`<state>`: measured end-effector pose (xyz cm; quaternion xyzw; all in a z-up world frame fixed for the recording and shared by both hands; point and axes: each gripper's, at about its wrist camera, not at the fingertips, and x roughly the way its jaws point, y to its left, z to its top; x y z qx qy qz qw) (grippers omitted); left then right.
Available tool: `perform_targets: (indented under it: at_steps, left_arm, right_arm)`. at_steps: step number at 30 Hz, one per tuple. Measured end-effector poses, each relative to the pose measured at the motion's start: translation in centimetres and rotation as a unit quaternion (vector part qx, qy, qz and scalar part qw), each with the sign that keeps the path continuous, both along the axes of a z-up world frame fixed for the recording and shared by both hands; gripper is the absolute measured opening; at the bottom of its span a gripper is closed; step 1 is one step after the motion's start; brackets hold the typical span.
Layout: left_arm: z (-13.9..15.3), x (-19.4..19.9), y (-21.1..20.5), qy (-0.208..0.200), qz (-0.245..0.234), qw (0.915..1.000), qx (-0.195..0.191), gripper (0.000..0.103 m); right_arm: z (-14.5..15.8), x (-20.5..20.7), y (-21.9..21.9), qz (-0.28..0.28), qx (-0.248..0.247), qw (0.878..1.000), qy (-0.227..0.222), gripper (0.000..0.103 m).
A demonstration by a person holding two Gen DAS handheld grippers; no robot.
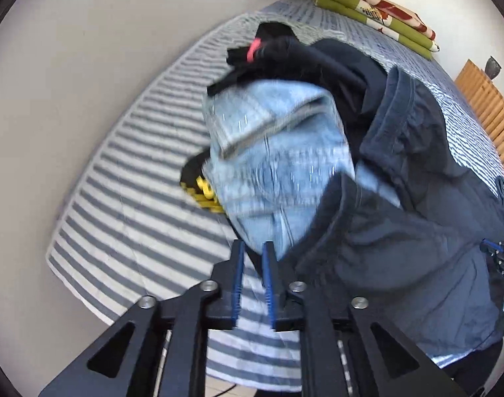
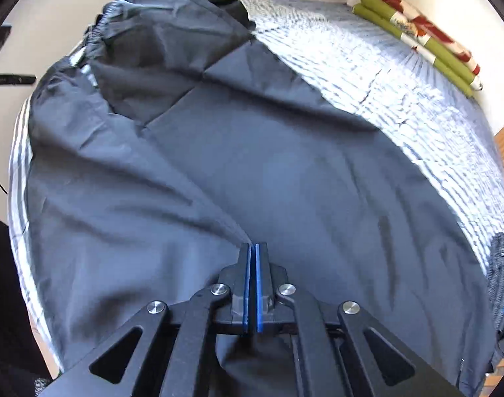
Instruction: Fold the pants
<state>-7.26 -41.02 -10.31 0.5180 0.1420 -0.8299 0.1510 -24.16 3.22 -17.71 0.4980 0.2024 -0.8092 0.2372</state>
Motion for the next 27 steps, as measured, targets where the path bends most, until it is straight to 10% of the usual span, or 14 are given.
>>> perform_targets:
  at_steps: [9, 14, 19, 27]
  left_arm:
    - [-5.3, 2.0, 1.1, 0.017, 0.012, 0.9956, 0.091, 0.046]
    - [-5.4, 2.1, 1.4, 0.036, 0.033, 0.992, 0.117, 0.013]
    - [-2.6, 2.3, 1.8, 0.055, 0.053, 0.9928, 0.093, 0.008]
    - [4.3, 1.8, 2.4, 0.079, 0.052, 0.9939, 0.056, 0.007]
  right_arm:
    - [5.5, 10.3, 10.0, -0.104, -0.08, 0.991, -0.003, 0.006]
    - [5.7, 19.1, 16.6, -0.193, -0.087, 0.977, -0.013, 0.007]
    - [3.8, 24.8, 13.7, -0.116, -0.041, 0.992, -0.014, 0.028]
    - [-0.2, 24.5, 9.4, -0.005, 0.066, 0.997, 0.025, 0.031]
